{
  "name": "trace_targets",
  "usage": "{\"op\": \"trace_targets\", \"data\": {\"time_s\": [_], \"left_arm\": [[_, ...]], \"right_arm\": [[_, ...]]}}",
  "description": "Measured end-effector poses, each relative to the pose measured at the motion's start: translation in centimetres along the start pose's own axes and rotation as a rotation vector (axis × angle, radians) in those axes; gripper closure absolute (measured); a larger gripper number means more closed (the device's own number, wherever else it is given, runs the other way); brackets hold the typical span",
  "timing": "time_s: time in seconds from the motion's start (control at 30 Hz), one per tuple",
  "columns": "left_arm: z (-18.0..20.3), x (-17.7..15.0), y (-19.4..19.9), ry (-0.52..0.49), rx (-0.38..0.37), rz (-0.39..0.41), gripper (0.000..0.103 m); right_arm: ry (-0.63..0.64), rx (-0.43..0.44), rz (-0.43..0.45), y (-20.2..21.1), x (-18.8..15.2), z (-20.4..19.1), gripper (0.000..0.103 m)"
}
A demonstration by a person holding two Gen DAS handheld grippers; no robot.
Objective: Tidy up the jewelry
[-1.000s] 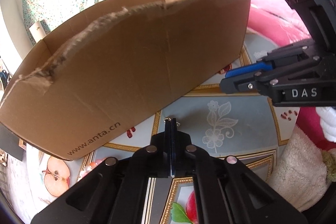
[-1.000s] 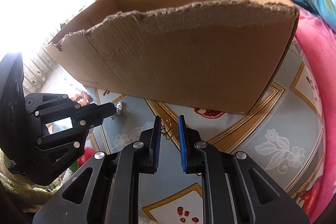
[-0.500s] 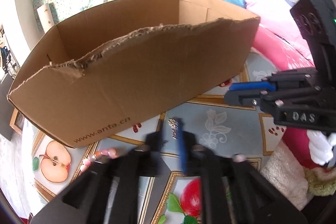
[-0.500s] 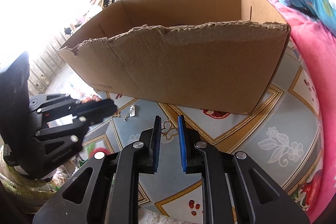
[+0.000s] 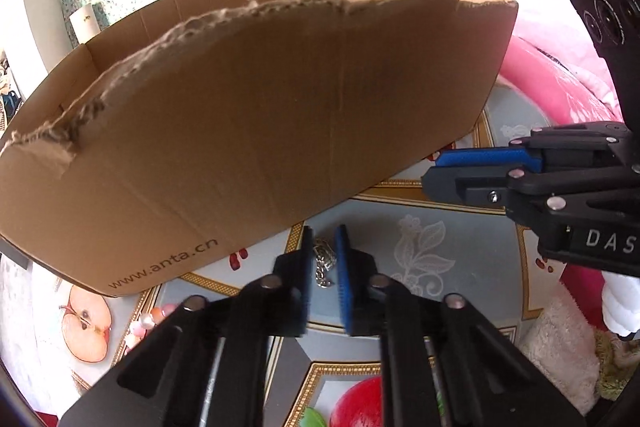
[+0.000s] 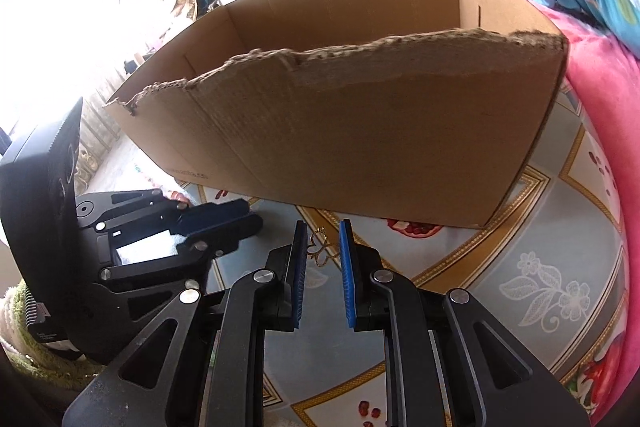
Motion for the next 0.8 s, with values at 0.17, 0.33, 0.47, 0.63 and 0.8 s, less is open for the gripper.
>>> {"op": "trace_targets", "data": {"time_s": [0.17, 0.33, 0.47, 0.63, 0.8], "left_arm": [[0.1, 0.0, 0.3, -0.002, 0.003, 0.005, 0.097], [0.5, -0.3, 0.8, 0.005, -0.010, 0.003, 0.100], [0.9, -0.9, 2.0, 0.024, -0.026, 0.020, 0.102], [0.9, -1.3, 4.3, 0.033, -0.039, 0.065, 0.102], [0.4, -1.0, 7.4, 0.045, -0.063, 0.124, 0.102]], "right_arm": [[-0.022, -0.001, 0.013, 0.4, -0.6, 0.5, 0.089], [-0.027, -0.009, 0.028, 1.4, -0.8, 0.5, 0.089], [-0.030, -0.017, 0.051, 2.4, -0.8, 0.3, 0.089], [-0.030, -0.025, 0.100, 4.8, -0.8, -0.5, 0.089], [-0.019, -0.036, 0.143, 6.8, -0.2, -1.5, 0.089]]}}
Point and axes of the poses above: each gripper's, at about its wrist camera, not at the fingertips, and y roughly against the way its jaws point, z to its right, x to its top, the point moved 4 cm from there along -y, roughly the way its jaws point, and after that the axes turned 2 degrees about z, right-handed, at the moved point
